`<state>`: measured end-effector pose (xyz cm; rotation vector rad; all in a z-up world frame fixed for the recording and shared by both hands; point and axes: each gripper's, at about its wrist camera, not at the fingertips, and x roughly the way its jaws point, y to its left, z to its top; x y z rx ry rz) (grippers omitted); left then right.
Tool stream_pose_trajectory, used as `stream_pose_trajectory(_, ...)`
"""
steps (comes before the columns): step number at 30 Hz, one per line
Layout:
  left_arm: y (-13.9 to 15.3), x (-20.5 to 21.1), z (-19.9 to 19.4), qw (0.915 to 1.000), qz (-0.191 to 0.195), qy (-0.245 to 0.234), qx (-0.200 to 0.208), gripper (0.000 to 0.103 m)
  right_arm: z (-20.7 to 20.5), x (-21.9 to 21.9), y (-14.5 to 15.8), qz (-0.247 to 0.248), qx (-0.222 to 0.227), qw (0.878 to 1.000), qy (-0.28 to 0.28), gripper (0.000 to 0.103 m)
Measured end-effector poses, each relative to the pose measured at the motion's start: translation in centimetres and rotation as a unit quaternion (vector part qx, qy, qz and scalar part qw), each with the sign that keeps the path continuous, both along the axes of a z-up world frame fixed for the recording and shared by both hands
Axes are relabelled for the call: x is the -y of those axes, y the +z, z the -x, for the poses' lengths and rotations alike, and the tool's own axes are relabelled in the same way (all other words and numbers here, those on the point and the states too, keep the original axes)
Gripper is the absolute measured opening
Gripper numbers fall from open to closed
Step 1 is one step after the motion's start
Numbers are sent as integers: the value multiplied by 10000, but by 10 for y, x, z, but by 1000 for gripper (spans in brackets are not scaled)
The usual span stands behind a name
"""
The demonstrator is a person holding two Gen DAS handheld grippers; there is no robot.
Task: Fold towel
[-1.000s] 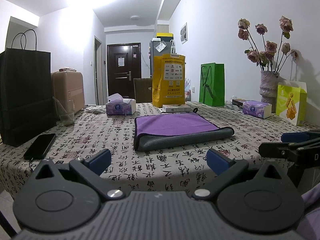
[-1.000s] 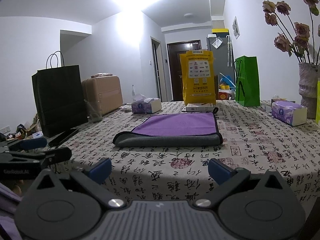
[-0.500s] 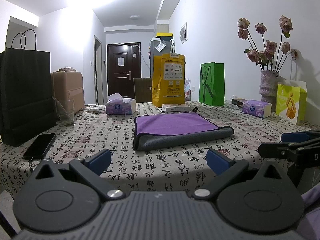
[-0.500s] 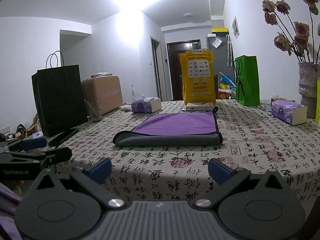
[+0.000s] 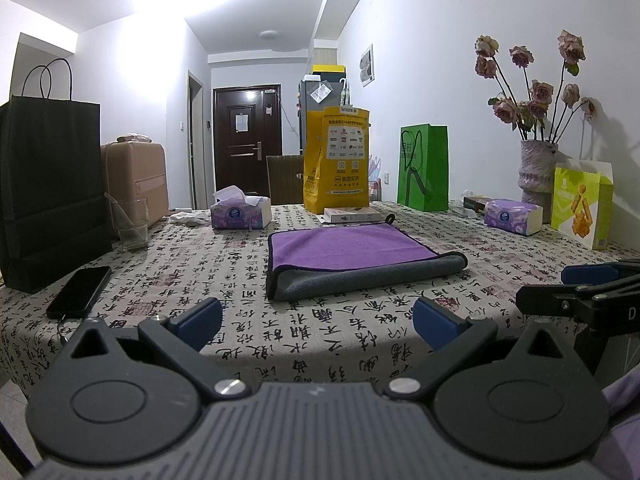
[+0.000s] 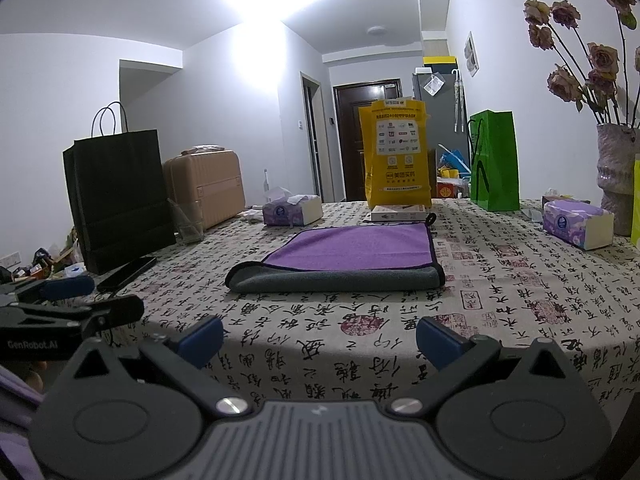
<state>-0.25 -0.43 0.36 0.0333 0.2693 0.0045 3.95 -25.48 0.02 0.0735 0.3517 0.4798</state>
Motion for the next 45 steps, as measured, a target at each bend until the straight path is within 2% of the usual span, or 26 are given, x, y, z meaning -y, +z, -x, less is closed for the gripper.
stream_pose_trajectory(35,-1,1,-1,10000,-40,1,-2,103,0,0,-1,10,1,10000,7,103)
stream_pose_trajectory(45,-3,-7,-27,9999,29,107,-66,103,-21,-2,-4,83,100,9995,-276,103)
